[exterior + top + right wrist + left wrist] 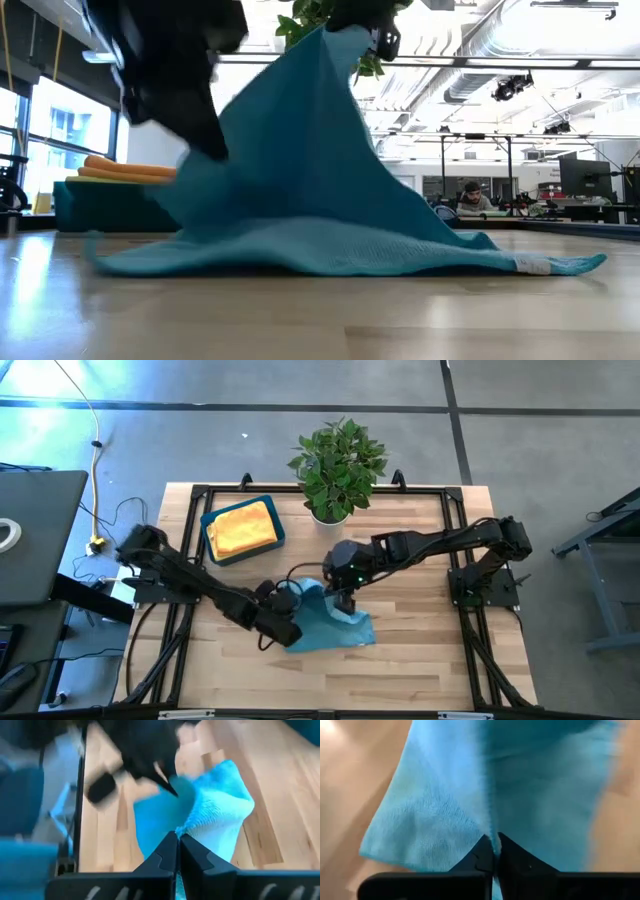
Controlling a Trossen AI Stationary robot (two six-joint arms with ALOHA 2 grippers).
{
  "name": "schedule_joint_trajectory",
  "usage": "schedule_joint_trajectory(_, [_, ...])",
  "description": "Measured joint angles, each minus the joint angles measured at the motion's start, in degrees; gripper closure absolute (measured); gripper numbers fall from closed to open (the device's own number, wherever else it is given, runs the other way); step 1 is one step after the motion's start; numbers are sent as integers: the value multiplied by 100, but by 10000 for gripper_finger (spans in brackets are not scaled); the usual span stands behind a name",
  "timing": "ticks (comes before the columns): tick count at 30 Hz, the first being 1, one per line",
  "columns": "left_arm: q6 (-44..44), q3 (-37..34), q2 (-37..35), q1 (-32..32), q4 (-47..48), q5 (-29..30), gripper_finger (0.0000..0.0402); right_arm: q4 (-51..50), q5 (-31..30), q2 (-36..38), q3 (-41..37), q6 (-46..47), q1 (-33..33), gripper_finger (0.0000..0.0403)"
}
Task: Fold microfiber towels
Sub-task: Fold the blue towel
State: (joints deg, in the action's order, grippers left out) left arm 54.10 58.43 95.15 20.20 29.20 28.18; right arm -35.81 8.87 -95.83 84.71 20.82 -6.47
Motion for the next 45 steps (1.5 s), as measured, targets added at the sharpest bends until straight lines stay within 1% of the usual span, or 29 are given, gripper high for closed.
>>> schedule_joint_trajectory(4, [-453, 2, -657, 1, 10, -851, 400, -190, 60, 21, 0, -881, -209, 403])
schedule_joint_trajectory(6, [-604, 2, -1039, 1, 21, -1187, 400, -259, -33, 78, 0, -1285, -313, 403])
schedule_joint_trajectory(12, [-787, 27, -2049, -84, 102, -1967, 401, -363, -991, 427, 0, -2141, -561, 403])
schedule_joint_trajectory(15, [-1013, 345, -2330, -148, 675, -2194, 401, -385, -1555, 643, 0, -2522, -658, 403])
schedule_joint_trajectory(18, [-1351, 976, -2336, -187, 1827, -2174, 401, -406, -1980, 785, 0, -2766, -736, 403])
schedule_joint_trajectory(22, [-1799, 2016, -1962, -279, 3474, -1725, 401, -539, -2252, 815, 0, -2989, -753, 403])
schedule_joint_trajectory(26, [-2484, 2981, -1433, -347, 4706, -1277, 401, -535, -2934, 815, 0, -3282, -758, 403])
schedule_joint_trajectory(31, [-3396, 3877, -690, -342, 5976, -264, 401, -503, -3730, 817, 0, -3803, -759, 403])
schedule_joint_trajectory(33, [-3688, 4100, -486, -342, 6110, 167, 402, -504, -4123, 820, 0, -4041, -760, 403])
schedule_joint_trajectory(36, [-4269, 4298, -381, -342, 6079, 443, 402, -515, -4738, 820, 0, -4427, -758, 403])
schedule_joint_trajectory(39, [-4825, 4407, -301, -367, 6090, 959, 402, -516, -5282, 820, 0, -4864, -758, 403])
schedule_joint_trajectory(42, [-5393, 4413, -352, -406, 6095, 1568, 402, -526, -5583, 820, 0, -5192, -700, 403])
schedule_joint_trajectory(45, [-5648, 4411, -405, -526, 6085, 2118, 402, -524, -5821, 820, 0, -5323, -587, 403])
